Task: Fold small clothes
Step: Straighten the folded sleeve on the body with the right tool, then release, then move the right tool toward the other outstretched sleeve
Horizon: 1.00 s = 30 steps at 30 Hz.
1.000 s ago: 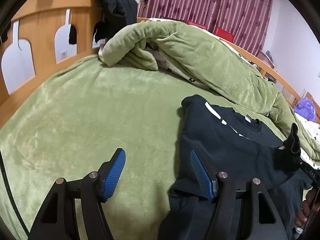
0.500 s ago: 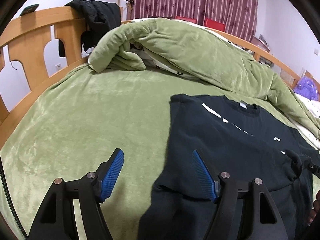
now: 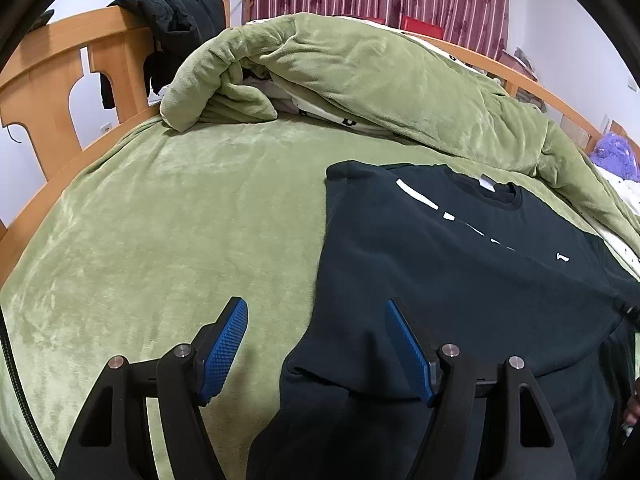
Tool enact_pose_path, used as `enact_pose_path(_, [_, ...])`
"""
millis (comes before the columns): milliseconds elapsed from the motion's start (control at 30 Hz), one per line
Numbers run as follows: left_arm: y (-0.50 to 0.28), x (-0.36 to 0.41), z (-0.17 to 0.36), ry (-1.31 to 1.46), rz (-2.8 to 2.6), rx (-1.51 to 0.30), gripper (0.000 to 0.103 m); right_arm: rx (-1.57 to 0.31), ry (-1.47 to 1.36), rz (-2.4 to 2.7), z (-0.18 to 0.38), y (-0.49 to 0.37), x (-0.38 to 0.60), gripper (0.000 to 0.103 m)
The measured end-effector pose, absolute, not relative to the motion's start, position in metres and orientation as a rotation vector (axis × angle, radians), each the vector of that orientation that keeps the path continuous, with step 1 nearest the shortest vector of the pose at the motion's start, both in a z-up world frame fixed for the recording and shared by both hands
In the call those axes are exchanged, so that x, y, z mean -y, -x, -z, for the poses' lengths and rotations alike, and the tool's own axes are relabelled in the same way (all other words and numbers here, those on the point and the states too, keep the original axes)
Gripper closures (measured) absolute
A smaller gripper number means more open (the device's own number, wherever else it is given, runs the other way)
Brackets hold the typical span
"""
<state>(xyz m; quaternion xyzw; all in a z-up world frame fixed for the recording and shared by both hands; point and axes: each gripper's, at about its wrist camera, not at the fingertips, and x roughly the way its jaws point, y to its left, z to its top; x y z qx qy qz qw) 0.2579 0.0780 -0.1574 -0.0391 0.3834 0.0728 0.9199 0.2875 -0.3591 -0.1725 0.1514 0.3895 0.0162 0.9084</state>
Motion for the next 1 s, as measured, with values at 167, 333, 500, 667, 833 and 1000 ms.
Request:
enact_pose_path(167, [-0.26,-0.071,0.161,0.059,-0.138,-0.804,0.034,-0.878,-0.254,0.073,0.179,-0.29,0.367,0.087])
enact_pose_path(333, [-0.26,-0.064,0.165,0.04,-0.127,-0.816,0.034,-0.944,-0.292,0.088,0.182,-0.278,0.378,0.073])
enact_pose_path(500, [-0.256,-0.056,0.168,0.012,-0.138,-0.824,0.034,-0.881,-0.199,0.104,0.149,-0.266,0.371,0.044])
enact_pose_path(667, [-0.246,-0.04,0.156,-0.034,-0.136,-0.814,0.033,-0.845,-0.113,0.075,0.123,-0.248,0.349,0.028])
enact_pose_path(833, [-0.226,-0.022,0.133,-0.075,-0.124,-0.76,0.026,-0.846,-0.078,0.057,0.105,-0.232,0.334,0.025])
enact_pose_path(1000, [-0.2,-0.016,0.113,-0.049,-0.104,-0.703,0.019,-0.782,-0.054,0.091,0.087,-0.208,0.326,0.015])
